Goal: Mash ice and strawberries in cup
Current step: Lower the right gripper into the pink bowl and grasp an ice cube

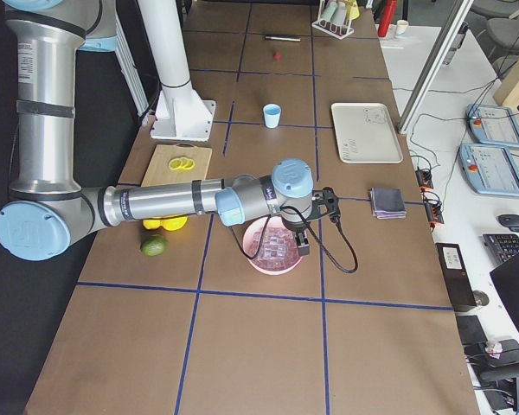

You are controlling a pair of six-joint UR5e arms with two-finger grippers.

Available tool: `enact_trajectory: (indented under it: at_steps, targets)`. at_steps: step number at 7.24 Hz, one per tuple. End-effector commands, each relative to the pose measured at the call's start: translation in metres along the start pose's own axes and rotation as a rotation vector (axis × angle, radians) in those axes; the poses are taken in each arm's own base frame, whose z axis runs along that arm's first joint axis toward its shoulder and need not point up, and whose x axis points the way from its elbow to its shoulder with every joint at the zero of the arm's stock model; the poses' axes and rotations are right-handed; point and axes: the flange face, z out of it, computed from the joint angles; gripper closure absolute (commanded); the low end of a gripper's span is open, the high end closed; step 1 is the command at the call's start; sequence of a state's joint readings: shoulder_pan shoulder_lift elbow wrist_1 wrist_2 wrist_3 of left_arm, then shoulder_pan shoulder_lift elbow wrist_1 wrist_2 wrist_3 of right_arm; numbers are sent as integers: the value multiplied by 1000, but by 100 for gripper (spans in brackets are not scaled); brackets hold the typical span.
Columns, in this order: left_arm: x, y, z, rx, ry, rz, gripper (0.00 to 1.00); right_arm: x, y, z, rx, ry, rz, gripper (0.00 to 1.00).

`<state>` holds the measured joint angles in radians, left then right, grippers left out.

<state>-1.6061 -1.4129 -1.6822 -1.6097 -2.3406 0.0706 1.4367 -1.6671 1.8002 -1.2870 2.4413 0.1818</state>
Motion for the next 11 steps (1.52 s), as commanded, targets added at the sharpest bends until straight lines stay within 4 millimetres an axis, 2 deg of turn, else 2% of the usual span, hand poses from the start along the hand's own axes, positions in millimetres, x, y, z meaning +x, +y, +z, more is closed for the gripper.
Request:
enact_trajectory:
  at_steps: [1,2,5,7,11]
  targets:
    - [0,0,0,3,0,3,0,-46,4,40,14,-18,79,1]
    - [0,0,0,3,0,3,0,-56,8,61,2,28,62,5]
    - [0,1,1,0,0,2,0,-67,25,87,-50,52,27,21]
    - [0,1,2,-1,0,1,0,-72,49,97,-79,92,-2,28]
    - [0,1,1,0,0,4,0,-72,57,111,-102,126,-21,37]
